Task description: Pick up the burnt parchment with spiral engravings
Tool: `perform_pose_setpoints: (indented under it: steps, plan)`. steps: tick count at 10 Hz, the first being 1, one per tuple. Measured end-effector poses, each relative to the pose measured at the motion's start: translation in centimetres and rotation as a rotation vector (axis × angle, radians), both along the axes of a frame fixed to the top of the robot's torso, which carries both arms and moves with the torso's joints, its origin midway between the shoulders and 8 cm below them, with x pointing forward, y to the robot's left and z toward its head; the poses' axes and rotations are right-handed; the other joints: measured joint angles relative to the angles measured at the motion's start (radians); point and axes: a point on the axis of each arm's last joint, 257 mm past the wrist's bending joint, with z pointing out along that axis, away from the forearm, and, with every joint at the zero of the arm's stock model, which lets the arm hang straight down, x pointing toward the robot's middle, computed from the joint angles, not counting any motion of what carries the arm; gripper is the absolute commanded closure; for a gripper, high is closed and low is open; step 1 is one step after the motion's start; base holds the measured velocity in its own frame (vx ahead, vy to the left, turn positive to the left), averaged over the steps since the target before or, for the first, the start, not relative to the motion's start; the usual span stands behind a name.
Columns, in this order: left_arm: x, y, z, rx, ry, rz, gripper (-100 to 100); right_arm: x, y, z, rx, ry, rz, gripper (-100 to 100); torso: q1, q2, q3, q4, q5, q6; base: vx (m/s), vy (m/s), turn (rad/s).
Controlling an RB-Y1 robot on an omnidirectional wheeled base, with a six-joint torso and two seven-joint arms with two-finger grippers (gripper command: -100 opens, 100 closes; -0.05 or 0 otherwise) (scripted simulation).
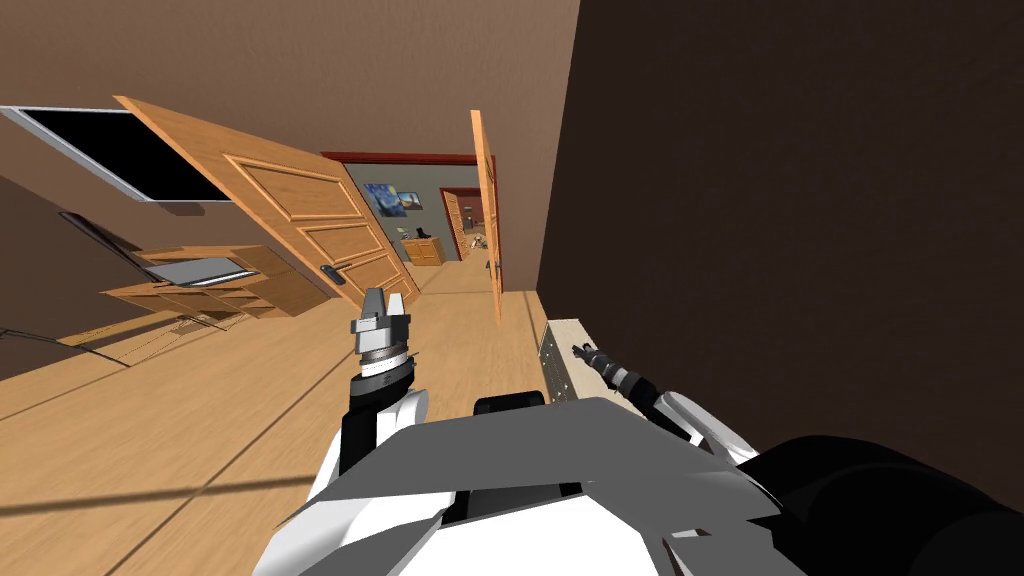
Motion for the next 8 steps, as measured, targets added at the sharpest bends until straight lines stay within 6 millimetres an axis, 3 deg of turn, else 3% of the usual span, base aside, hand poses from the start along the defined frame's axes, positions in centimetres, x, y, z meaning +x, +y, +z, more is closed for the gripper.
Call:
perform_pose_setpoints:
  steps: [3,6,8]
  plan:
    - [0.0,0.0,0.0,0.0,0.0,0.0,0,-2.0,-4.3,-3.8,-0.102,0.113,-0.022,-100,-0.001,0.0,0.0,0.0,0.0,-0.001,0.077,-0.026,0.106]
    - [0.0,0.0,0.0,0.0,0.0,0.0,0,-6.1,-8.2,-6.9,-0.177,0.222,-0.055,-100,0.001,0.0,0.0,0.0,0.0,0.0,0.094,-0.007,0.126]
    - [0.0,0.0,0.0,0.0,0.0,0.0,0,-9.7,-11.6,-10.0,-0.25,0.332,-0.071,-100,0.0,-0.002,-0.001,0.0,0.0,-0.001,0.112,-0.028,0.17]
